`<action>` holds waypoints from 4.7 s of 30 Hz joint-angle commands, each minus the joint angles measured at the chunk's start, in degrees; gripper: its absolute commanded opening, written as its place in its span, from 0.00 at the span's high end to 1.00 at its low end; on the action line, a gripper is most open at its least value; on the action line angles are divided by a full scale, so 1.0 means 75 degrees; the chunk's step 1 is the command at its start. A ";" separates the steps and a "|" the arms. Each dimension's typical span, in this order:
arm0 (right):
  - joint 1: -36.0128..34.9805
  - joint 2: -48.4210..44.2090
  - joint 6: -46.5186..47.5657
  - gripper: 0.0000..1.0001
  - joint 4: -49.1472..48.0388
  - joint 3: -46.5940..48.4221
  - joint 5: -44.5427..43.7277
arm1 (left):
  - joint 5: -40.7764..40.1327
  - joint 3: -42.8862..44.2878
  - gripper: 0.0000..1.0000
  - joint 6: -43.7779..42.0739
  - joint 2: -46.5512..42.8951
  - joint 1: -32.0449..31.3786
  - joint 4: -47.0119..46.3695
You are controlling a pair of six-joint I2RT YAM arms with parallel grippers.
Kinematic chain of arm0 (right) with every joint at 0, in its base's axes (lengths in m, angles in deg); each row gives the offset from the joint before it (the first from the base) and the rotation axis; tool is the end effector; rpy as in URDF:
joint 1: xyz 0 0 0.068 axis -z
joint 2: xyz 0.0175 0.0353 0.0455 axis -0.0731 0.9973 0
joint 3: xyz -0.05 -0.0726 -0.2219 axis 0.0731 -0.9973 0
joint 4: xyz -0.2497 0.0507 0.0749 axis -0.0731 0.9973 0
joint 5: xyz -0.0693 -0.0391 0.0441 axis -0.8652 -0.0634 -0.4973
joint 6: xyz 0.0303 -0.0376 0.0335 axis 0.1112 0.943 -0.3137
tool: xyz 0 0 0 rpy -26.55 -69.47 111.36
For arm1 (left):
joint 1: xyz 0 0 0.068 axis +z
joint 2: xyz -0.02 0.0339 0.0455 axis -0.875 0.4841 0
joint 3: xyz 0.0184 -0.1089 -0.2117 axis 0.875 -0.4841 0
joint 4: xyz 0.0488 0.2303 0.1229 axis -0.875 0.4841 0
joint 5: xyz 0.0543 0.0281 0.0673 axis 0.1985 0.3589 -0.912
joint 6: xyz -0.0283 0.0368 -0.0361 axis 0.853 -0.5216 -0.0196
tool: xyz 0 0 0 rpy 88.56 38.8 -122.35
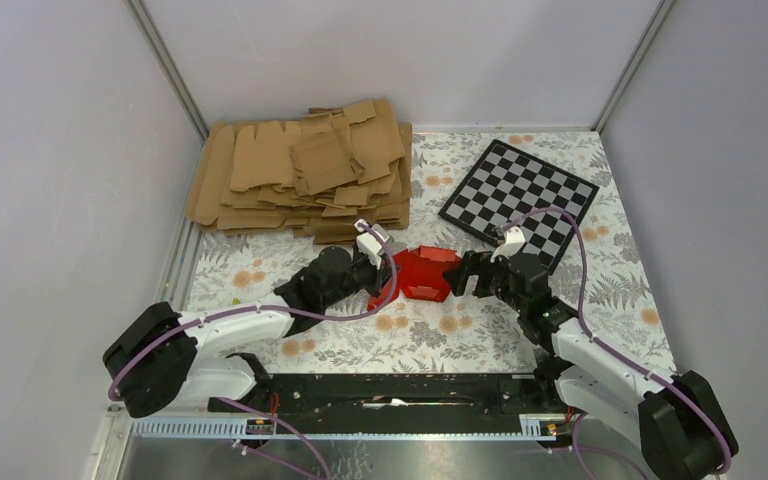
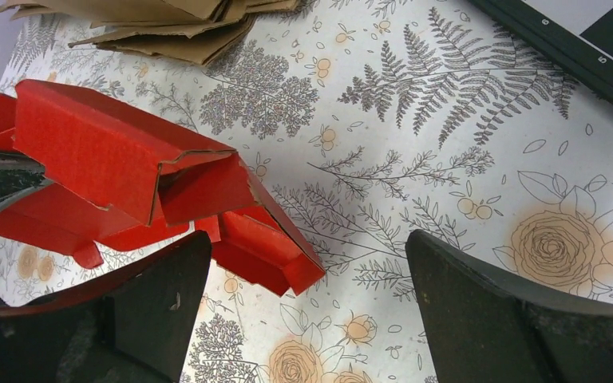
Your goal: Fold the paper box
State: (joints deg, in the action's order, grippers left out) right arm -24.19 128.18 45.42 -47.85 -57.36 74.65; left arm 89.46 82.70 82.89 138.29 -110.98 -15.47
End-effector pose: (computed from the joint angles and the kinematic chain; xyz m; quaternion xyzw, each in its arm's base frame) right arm 0.1980 0.1120 0.1601 -0.0714 0.8047 0.2898 0.5132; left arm 0.1817 -0.2187 0.1808 0.2995 0.7397 -0.3029 0.5209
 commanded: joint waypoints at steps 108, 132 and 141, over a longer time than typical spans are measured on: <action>-0.1524 0.2893 -0.1322 0.22 -0.2690 0.0409 -0.0708 | -0.0682 -0.0379 1.00 0.1005 0.0643 0.0131 -0.1909; -0.1638 -0.0090 -0.1050 0.00 -0.3068 -0.1497 -0.1554 | -0.0565 -0.0264 1.00 0.0886 0.0690 0.0132 -0.1727; -0.1649 -0.0438 -0.1125 0.00 -0.2038 -0.1334 -0.1484 | -0.0498 -0.0230 1.00 0.0886 0.0731 0.0132 -0.1703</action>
State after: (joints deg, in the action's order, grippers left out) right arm -36.06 124.16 36.65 -63.72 -70.23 64.79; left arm 84.46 78.94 89.58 143.77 -109.78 -25.59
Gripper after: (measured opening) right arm 0.993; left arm 0.021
